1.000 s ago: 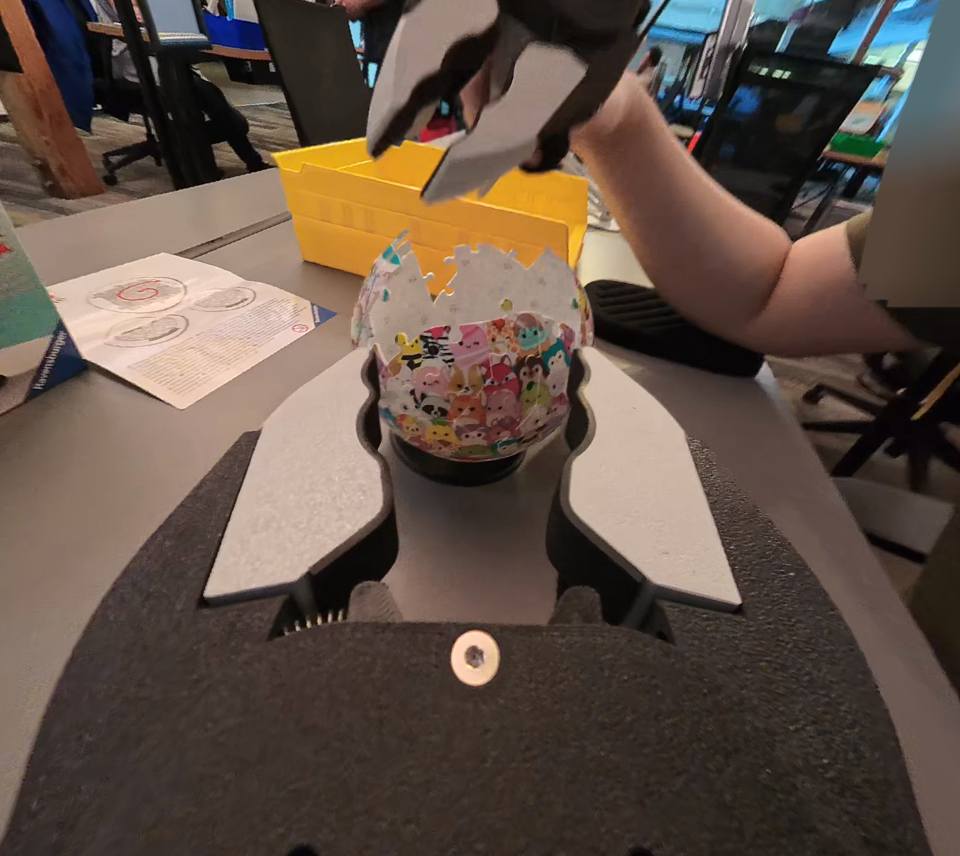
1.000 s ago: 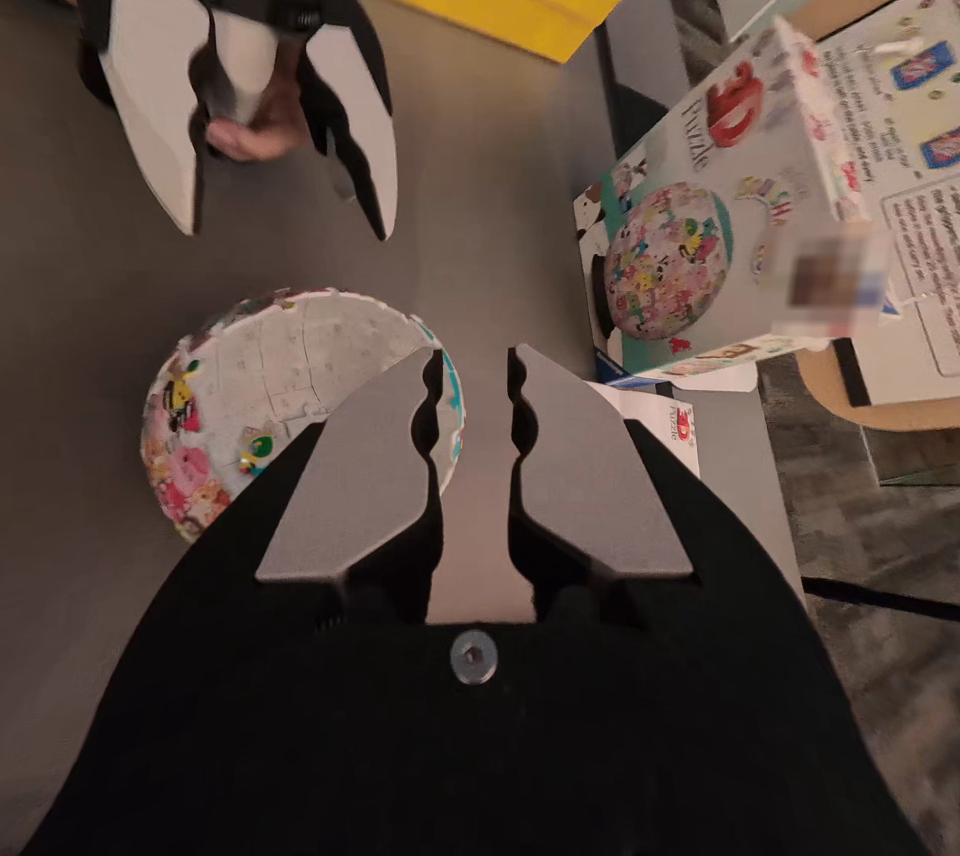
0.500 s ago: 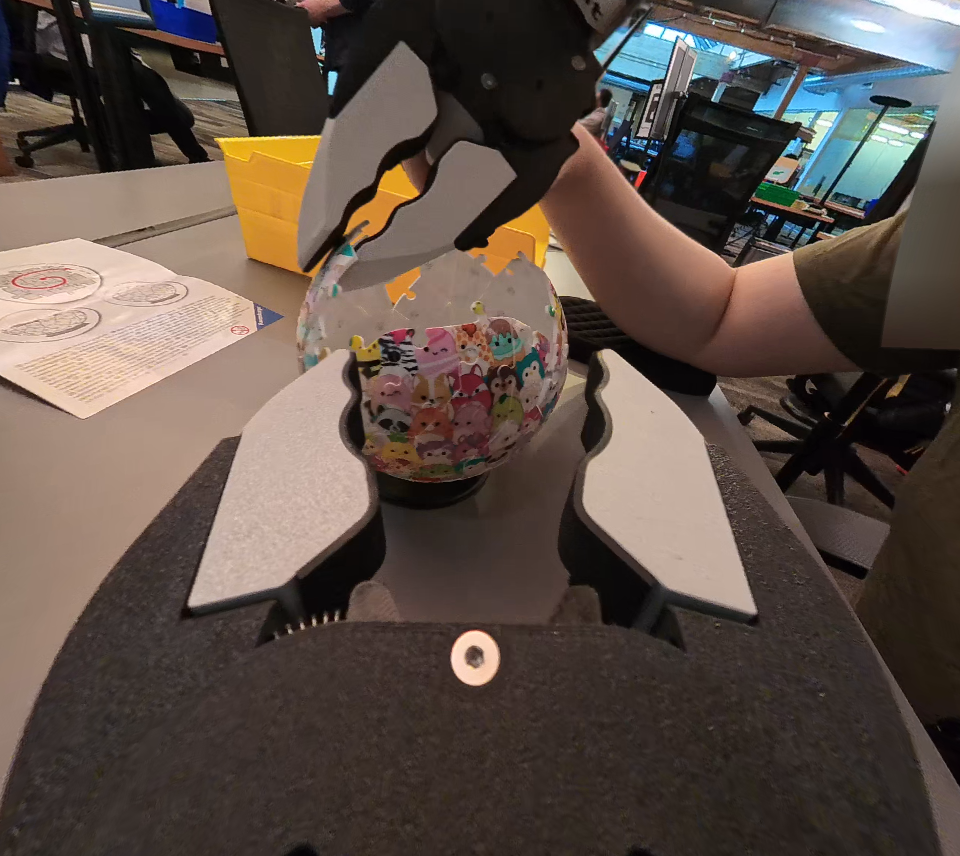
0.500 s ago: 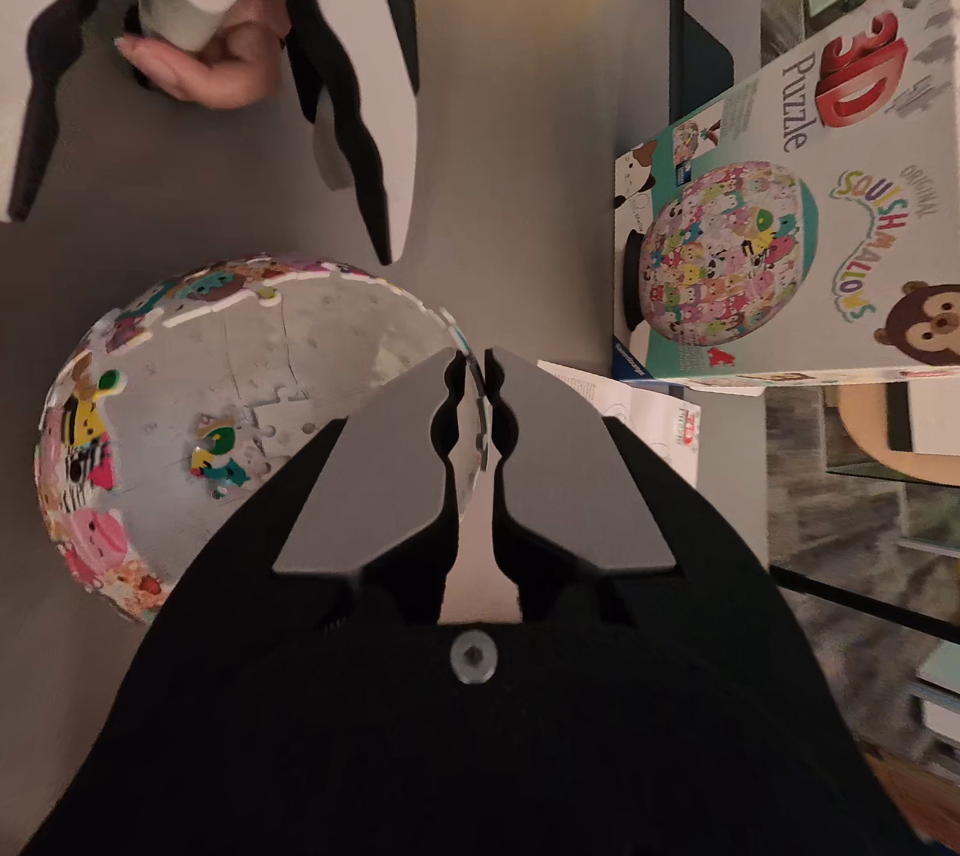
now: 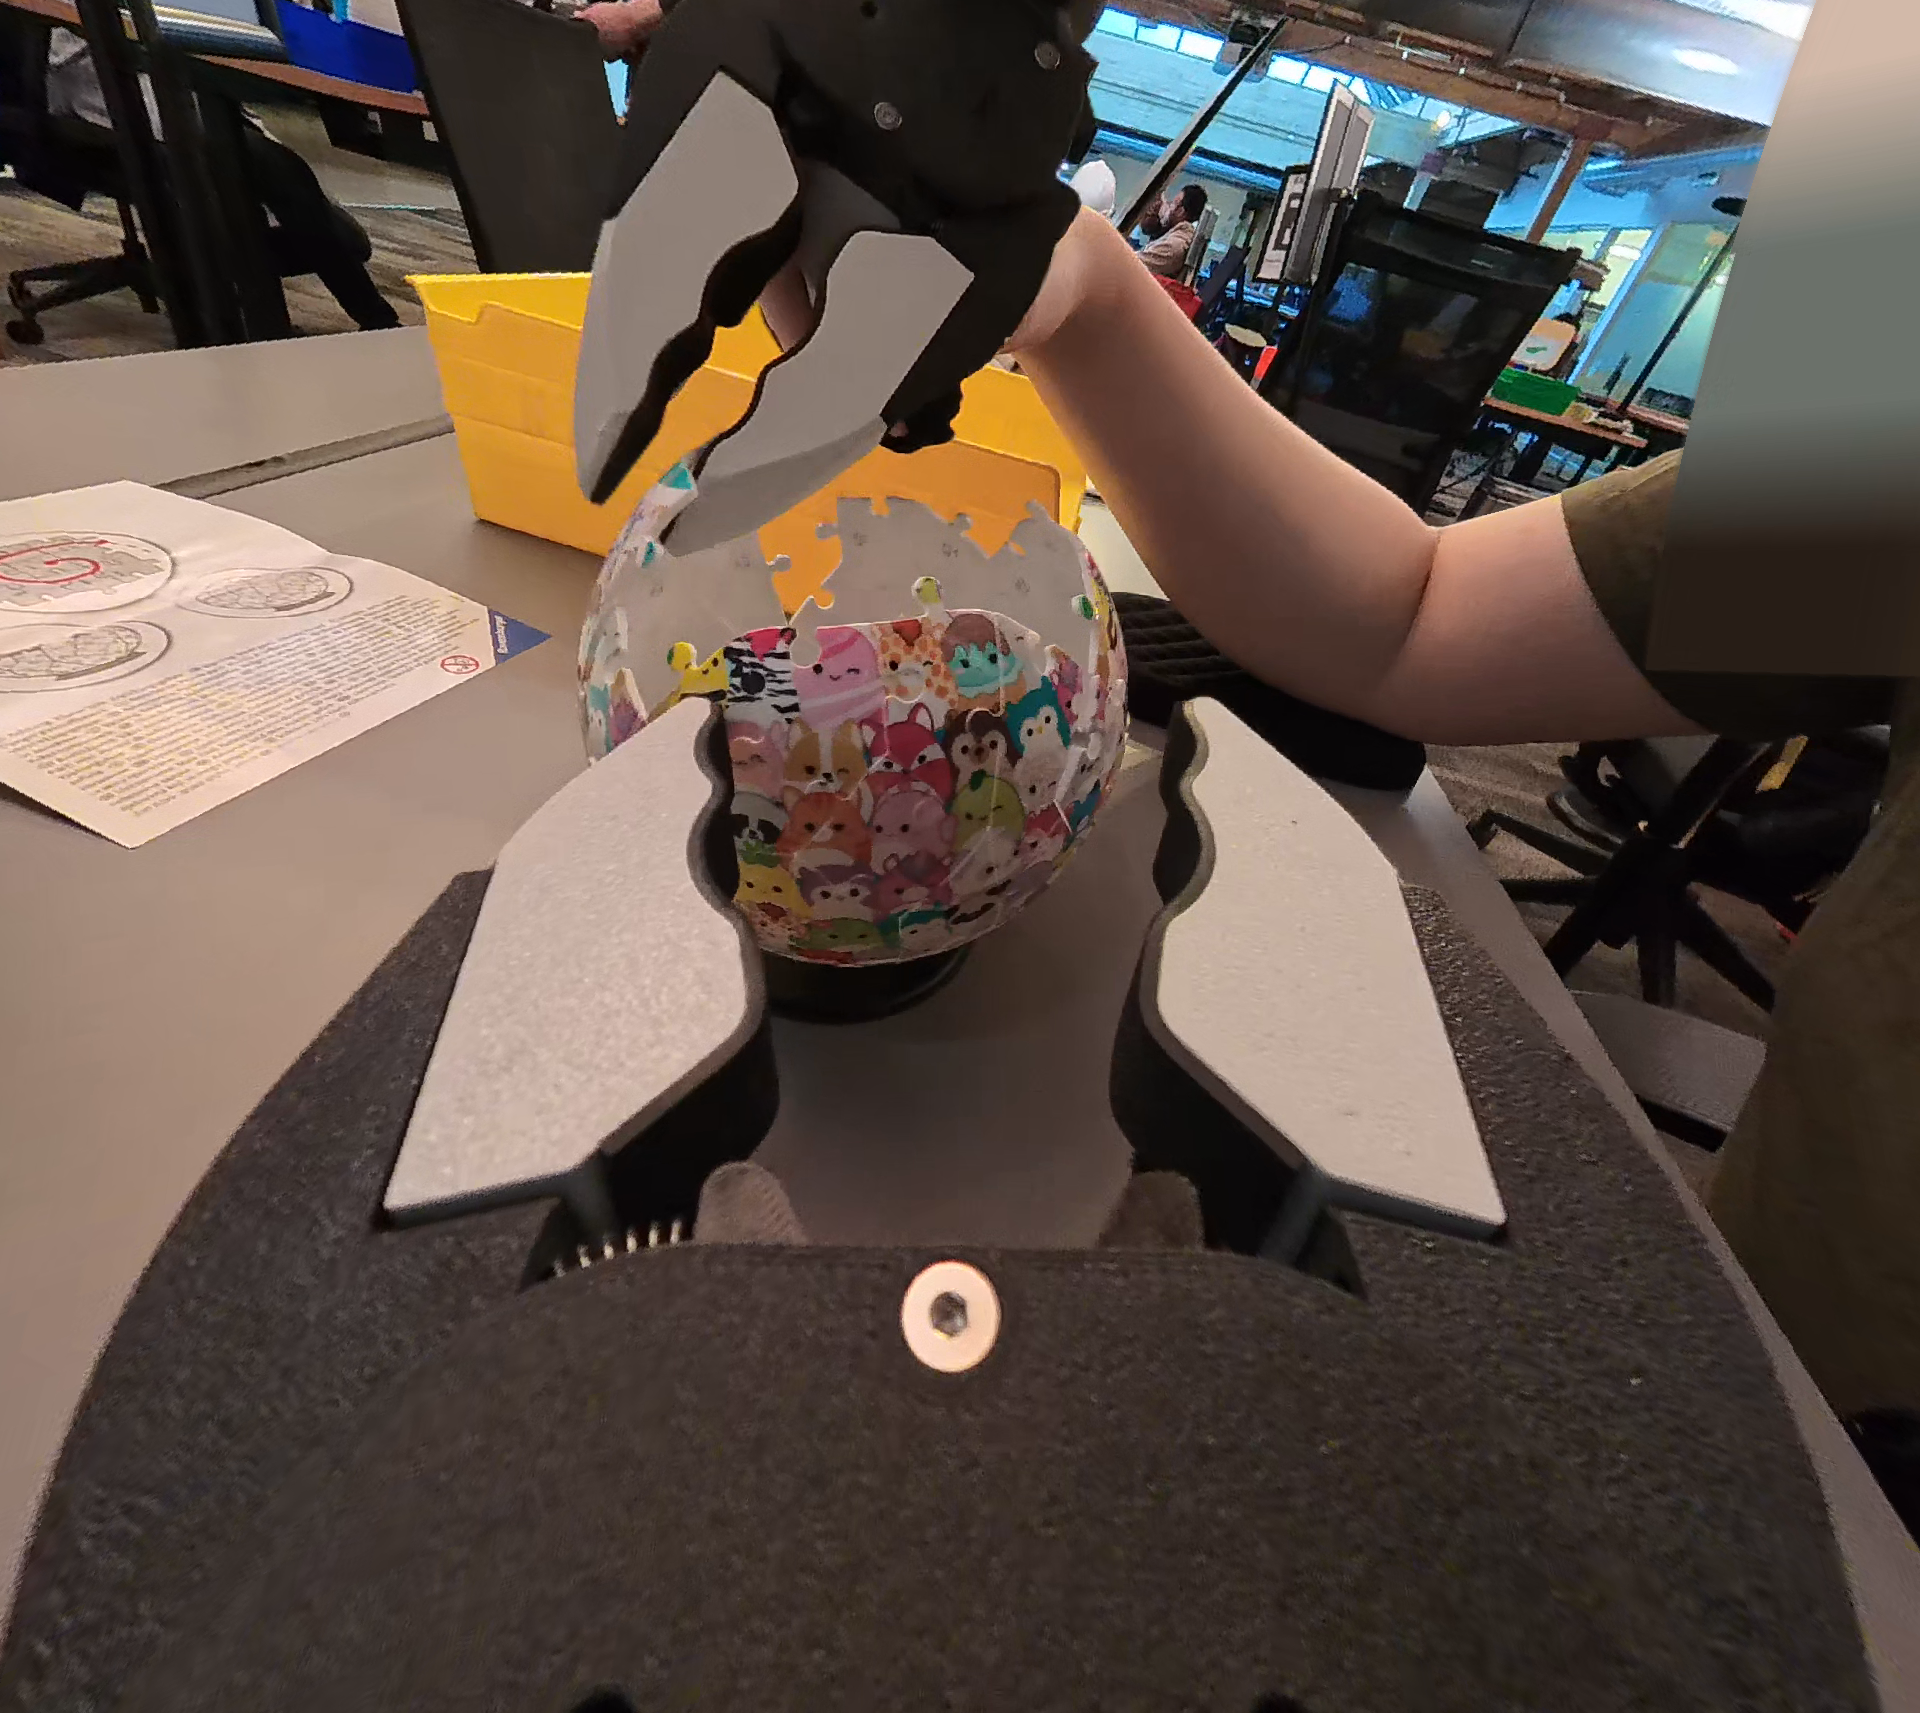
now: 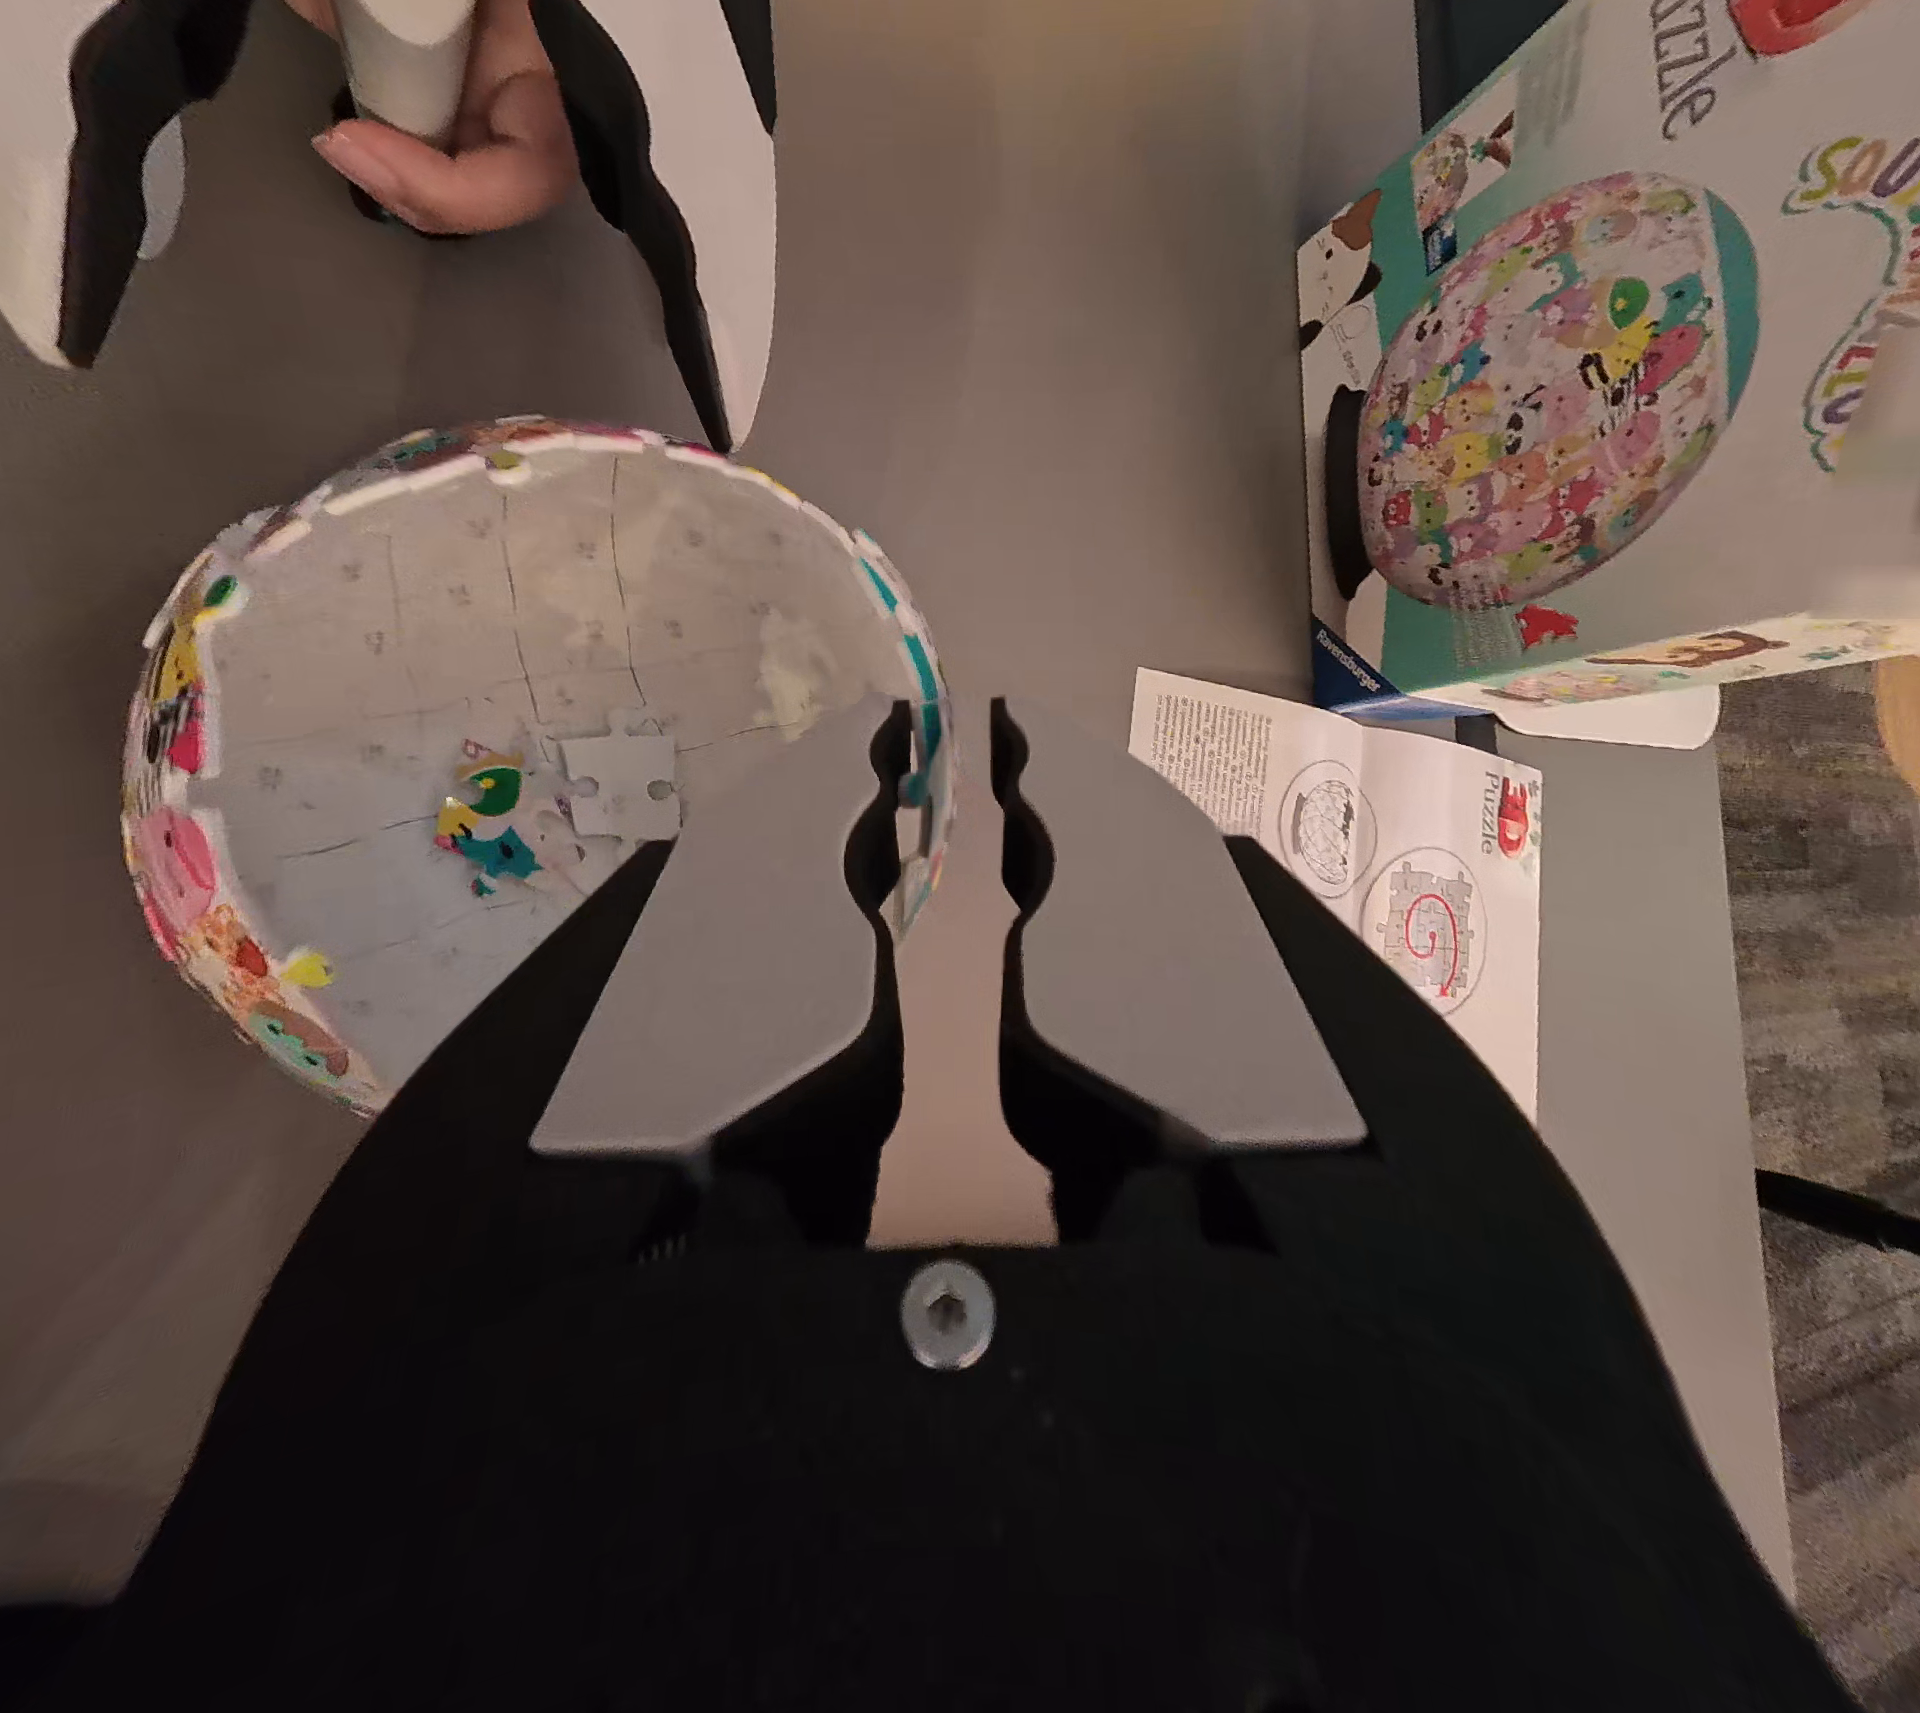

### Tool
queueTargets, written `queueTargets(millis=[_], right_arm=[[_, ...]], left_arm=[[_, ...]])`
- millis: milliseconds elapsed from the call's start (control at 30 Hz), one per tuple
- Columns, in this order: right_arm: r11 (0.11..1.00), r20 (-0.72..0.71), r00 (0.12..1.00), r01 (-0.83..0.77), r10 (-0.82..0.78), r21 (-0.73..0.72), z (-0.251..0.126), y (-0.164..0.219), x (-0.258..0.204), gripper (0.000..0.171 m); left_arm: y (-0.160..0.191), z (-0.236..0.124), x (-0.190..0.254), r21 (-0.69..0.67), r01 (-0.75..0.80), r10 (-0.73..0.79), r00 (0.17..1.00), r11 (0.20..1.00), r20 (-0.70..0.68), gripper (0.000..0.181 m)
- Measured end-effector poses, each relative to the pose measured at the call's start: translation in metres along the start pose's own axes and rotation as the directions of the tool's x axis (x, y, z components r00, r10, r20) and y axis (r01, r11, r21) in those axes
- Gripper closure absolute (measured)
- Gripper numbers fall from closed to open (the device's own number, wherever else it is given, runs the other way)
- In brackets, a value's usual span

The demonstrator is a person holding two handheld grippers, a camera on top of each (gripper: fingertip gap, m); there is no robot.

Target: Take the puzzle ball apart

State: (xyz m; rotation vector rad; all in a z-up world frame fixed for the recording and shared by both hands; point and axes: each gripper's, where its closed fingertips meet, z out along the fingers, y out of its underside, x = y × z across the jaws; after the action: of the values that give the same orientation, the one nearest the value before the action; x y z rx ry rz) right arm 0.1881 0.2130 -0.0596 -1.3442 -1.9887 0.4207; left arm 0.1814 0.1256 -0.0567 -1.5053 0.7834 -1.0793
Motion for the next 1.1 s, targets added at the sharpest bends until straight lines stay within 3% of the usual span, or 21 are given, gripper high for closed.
queueTargets(millis=[100,200,333,500,600,733,867,933,1100], right_arm=[[1.000,0.020,1.000,-0.022,0.022,0.006,0.005,0.002,0.000,0.161],[0.986,0.103,0.983,-0.157,0.152,0.047,0.007,0.000,-0.002,0.163],[0.927,0.246,0.905,-0.372,0.348,0.055,0.009,-0.002,-0.004,0.158],[0.873,0.333,0.824,-0.488,0.459,0.005,0.007,0.001,-0.006,0.155],[0.884,0.299,0.845,-0.468,0.444,0.011,0.003,0.005,-0.001,0.152],[0.919,0.264,0.909,-0.368,0.323,0.140,-0.021,-0.010,0.002,0.150],[0.961,0.100,0.969,-0.239,0.226,0.143,-0.040,0.004,0.014,0.148],[0.970,0.087,0.975,-0.214,0.205,0.115,-0.041,0.016,0.013,0.145],[0.960,0.087,0.965,-0.257,0.248,0.114,-0.048,0.030,0.019,0.145]], left_arm=[[0.000,0.000,0.000,-0.004,-0.009,0.009,1.000,1.000,0.000,0.102],[0.001,0.000,0.000,-0.001,-0.010,0.010,1.000,1.000,-0.003,0.103],[0.001,0.001,0.001,-0.004,-0.013,0.013,1.000,1.000,-0.007,0.103],[0.004,0.003,0.006,-0.024,-0.014,0.013,0.999,1.000,-0.030,0.103],[0.005,0.003,0.007,-0.040,-0.035,0.034,0.999,0.999,-0.030,0.103],[-0.011,-0.009,0.003,-0.010,-0.047,0.047,0.999,0.999,-0.005,0.105],[-0.040,-0.024,-0.034,0.006,-0.108,0.105,0.976,0.994,0.190,0.118],[-0.052,-0.020,-0.047,-0.047,-0.110,0.117,0.966,0.993,0.229,0.121],[-0.059,0.019,-0.064,-0.405,-0.189,0.283,0.941,0.895,0.188,0.132]])
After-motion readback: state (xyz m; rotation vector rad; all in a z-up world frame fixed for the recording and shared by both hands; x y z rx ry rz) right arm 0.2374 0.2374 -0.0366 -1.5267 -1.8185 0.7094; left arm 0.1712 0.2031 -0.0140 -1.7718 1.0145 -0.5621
